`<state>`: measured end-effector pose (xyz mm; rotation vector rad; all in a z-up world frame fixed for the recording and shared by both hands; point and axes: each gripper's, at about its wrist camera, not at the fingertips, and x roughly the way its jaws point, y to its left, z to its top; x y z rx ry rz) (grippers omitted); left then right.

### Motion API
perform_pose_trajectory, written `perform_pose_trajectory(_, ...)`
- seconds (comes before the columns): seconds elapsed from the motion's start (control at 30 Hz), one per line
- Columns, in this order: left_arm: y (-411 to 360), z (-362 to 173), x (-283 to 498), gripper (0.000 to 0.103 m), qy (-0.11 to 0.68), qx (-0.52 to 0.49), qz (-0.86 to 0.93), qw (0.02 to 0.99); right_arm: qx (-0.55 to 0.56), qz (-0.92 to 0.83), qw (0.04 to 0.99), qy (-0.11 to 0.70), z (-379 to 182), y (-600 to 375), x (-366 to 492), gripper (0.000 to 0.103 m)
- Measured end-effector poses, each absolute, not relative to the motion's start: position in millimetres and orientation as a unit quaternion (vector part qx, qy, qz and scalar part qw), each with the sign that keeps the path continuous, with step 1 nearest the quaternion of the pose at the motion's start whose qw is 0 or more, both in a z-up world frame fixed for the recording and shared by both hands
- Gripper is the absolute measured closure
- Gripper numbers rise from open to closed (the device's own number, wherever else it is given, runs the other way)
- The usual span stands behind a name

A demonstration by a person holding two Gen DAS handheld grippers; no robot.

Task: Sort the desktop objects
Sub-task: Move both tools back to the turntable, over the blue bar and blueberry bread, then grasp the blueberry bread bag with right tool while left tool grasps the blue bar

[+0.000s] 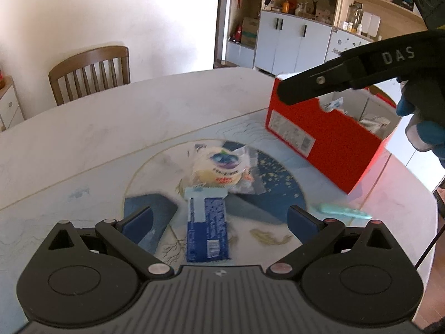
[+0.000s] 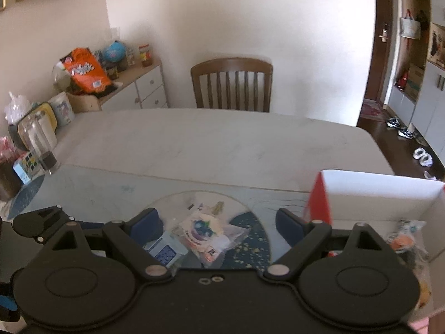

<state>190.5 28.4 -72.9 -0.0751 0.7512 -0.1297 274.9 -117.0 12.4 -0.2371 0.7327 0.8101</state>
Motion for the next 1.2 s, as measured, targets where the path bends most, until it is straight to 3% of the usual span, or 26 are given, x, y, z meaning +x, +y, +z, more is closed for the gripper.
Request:
perform_pose_trajectory(0.63,24,-121,219,0.000,0.390,-0.027,-0.077,0.917,-0.156,0.384,0.821,0.394,-52,-71,299,0.011)
perform_pose_trajectory(1.2,21,-131,219,0.000,0.387,-0.029,-0.077,0.918,-0.201,0.381,0.808,0.401,-78,-47,310,0.014)
